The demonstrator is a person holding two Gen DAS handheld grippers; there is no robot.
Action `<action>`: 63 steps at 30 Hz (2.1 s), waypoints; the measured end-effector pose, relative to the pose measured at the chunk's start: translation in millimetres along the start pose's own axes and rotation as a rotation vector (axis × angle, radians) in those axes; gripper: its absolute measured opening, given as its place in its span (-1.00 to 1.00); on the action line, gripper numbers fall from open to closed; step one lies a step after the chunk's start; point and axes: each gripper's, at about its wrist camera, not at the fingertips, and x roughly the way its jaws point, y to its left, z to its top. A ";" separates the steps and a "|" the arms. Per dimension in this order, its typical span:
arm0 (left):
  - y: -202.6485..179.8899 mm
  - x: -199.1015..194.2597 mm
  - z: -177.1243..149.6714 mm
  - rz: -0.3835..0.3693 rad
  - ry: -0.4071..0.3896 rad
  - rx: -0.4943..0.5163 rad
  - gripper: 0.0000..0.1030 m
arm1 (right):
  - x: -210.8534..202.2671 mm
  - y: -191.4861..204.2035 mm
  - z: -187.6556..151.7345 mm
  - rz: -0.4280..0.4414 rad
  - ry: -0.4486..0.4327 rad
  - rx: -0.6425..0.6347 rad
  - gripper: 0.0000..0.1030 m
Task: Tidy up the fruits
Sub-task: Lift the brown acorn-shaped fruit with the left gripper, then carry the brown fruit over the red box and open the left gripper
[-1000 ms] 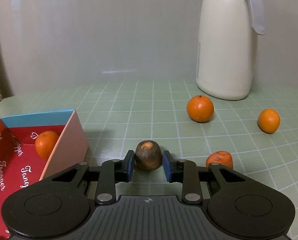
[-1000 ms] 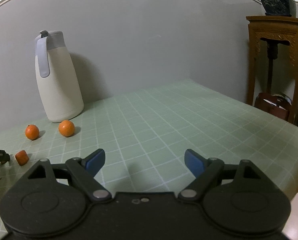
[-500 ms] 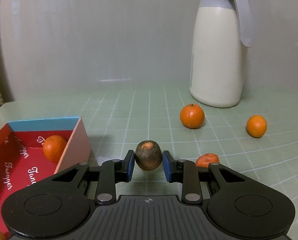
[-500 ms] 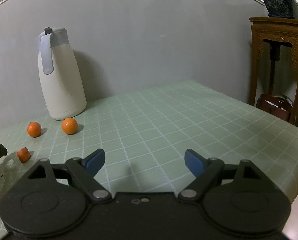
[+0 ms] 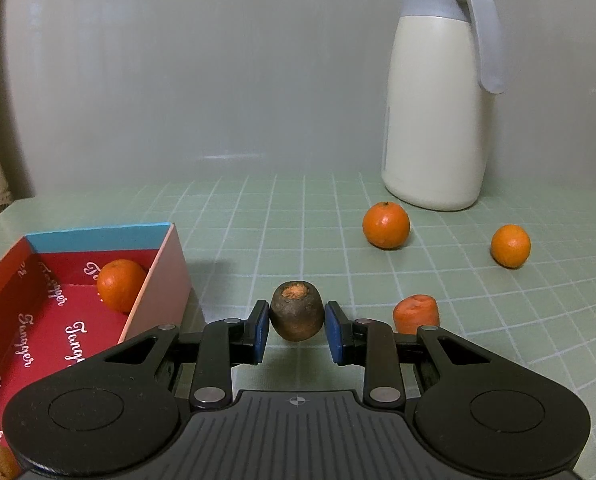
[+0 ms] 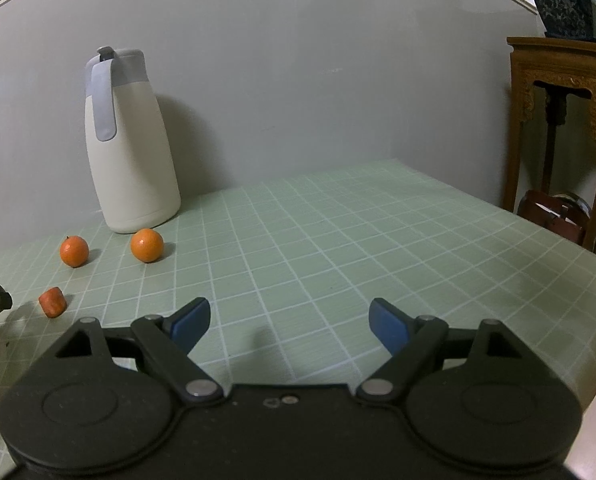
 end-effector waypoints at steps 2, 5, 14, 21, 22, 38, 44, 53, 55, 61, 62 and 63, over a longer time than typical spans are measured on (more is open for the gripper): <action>1.0 -2.4 0.9 -0.002 -0.006 -0.003 -0.41 | -0.4 1.0 0.5 0.003 0.000 -0.003 0.68; 2.6 -7.5 2.3 -0.001 -0.020 -0.004 -0.41 | -0.8 3.6 0.2 0.010 -0.001 -0.009 0.68; 19.7 -33.1 4.8 -0.005 -0.058 -0.019 -0.41 | -2.8 17.3 -0.4 0.034 -0.003 -0.034 0.68; 35.5 -55.2 4.3 -0.013 -0.081 -0.035 -0.41 | -5.0 35.1 -1.1 0.067 -0.005 -0.062 0.67; 37.9 -58.7 4.1 -0.011 -0.084 -0.035 -0.41 | -6.0 37.8 -1.3 0.074 -0.005 -0.068 0.67; 113.9 -100.7 -10.0 0.106 -0.107 -0.112 -0.41 | -21.3 108.8 -7.3 0.241 -0.026 -0.181 0.67; 144.9 -97.9 -24.1 0.162 -0.083 -0.138 -0.41 | -26.7 136.6 -12.9 0.313 -0.021 -0.226 0.67; 173.4 -85.4 -41.6 0.217 -0.034 -0.161 -0.41 | -31.0 165.4 -18.3 0.380 -0.011 -0.265 0.67; 175.0 -83.5 -44.2 0.219 -0.025 -0.163 -0.41 | -31.8 171.6 -18.8 0.391 -0.010 -0.274 0.67; 180.2 -79.6 -50.5 0.227 0.000 -0.165 -0.41 | -34.4 186.8 -20.5 0.410 -0.007 -0.299 0.67; 180.8 -79.7 -51.8 0.227 0.000 -0.164 -0.41 | -34.5 187.9 -20.5 0.412 -0.005 -0.299 0.67; 181.3 -80.0 -52.6 0.225 0.000 -0.163 -0.41 | -34.4 189.0 -20.5 0.413 -0.004 -0.299 0.67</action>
